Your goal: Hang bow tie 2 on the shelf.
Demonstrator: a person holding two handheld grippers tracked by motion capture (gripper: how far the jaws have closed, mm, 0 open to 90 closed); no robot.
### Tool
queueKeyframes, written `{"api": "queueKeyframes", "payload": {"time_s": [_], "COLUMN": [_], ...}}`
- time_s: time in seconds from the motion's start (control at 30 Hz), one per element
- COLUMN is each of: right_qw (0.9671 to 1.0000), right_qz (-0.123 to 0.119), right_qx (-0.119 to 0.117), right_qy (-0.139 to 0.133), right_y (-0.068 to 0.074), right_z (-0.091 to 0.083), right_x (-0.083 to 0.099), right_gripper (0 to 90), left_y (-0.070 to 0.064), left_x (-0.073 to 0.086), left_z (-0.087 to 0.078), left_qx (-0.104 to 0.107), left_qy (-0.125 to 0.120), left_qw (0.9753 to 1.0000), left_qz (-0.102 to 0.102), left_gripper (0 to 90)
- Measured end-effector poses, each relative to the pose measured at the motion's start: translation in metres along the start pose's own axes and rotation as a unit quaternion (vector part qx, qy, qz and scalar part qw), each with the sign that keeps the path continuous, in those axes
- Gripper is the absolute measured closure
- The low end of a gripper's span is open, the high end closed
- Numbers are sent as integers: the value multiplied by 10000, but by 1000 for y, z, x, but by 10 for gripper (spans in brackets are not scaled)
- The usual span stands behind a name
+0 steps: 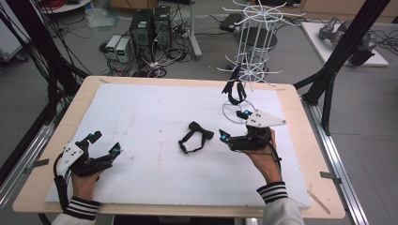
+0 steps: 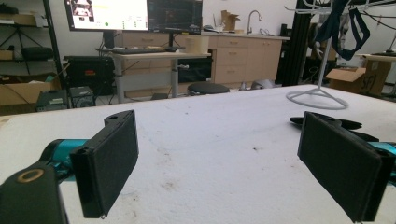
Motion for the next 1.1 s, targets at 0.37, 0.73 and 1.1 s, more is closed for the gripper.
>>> {"api": "queueKeyframes", "payload": {"time_s": [0.37,0.73,1.1], "right_qw": [9976,9950,9905], "right_qz": [-231,-239,-253], "right_qx": [-452,-596,-647], "right_qy": [463,770,1185], "right_y": [10,10,10], "right_z": [42,67,85], "right_x": [-7,-15,-10], "right_gripper": [110,110,135], "left_y": [0,0,0], "left_x": [0,0,0], "left_z": [0,0,0], "left_qx": [-5,-5,-8], "left_qy": [-3,3,-6], "left_qw": [10000,10000,10000], "left_qz": [-2,0,3], "left_gripper": [128,128,128]}}
Point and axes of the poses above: each handheld gripper's, and its own axes: z roughly forward along the jaws, x roughly out of its underside, y roughly to its left, the point moved 3 cm from there along z, roughly forward along the jaws, and after that the axes turned 4 degrees about -y, right-handed, at the moved point
